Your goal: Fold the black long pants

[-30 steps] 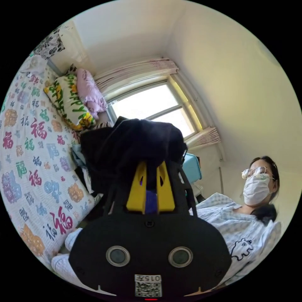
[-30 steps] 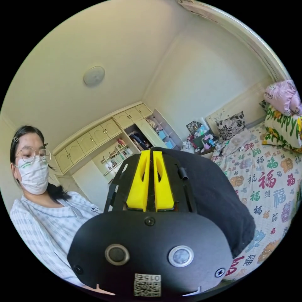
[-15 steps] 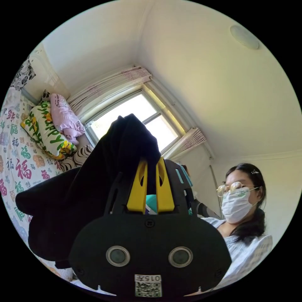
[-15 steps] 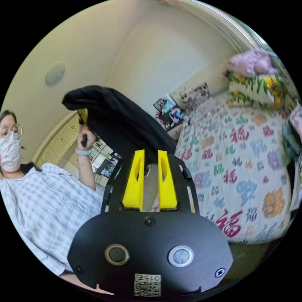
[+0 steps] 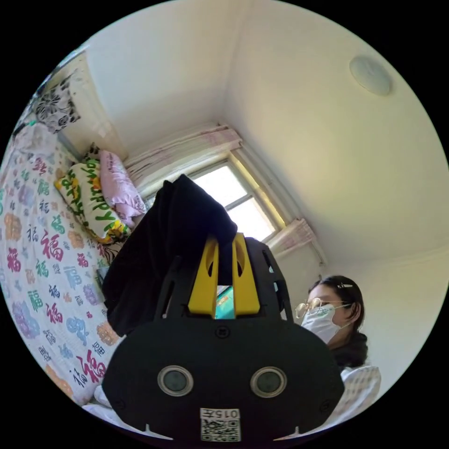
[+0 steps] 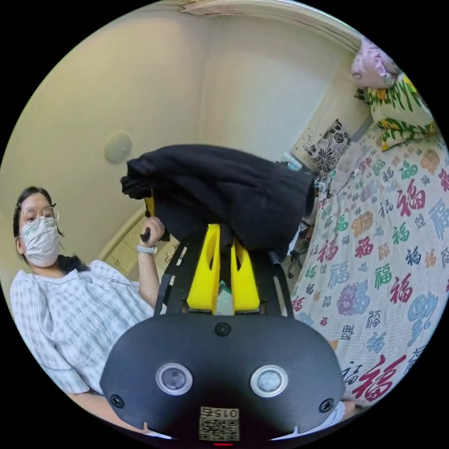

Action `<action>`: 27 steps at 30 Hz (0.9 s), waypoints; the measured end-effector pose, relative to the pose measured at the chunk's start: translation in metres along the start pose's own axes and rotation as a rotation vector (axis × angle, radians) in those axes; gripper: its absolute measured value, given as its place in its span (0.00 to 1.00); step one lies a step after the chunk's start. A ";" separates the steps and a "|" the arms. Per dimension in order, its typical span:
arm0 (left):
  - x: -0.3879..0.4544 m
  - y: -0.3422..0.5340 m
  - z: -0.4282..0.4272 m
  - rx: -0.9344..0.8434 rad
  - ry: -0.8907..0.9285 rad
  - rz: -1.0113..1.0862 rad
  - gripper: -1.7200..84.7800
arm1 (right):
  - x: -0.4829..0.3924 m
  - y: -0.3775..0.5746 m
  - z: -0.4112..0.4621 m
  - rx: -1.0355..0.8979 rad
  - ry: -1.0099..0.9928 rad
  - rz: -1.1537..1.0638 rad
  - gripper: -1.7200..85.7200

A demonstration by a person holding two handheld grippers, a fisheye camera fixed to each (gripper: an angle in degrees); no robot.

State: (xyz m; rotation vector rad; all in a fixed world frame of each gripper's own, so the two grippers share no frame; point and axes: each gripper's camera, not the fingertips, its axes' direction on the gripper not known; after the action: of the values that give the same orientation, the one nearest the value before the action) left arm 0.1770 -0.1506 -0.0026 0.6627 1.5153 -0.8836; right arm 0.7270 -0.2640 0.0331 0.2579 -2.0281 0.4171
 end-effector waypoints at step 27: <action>-0.023 0.136 0.049 -0.593 -0.606 0.221 0.24 | -0.144 -0.006 0.104 -0.187 0.214 -0.295 0.03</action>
State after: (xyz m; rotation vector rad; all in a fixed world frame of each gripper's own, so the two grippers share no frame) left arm 0.3190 -0.1151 -0.0024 0.0976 1.0425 -0.3733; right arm 0.7123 -0.3099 -0.1381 0.3742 -1.7705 0.0664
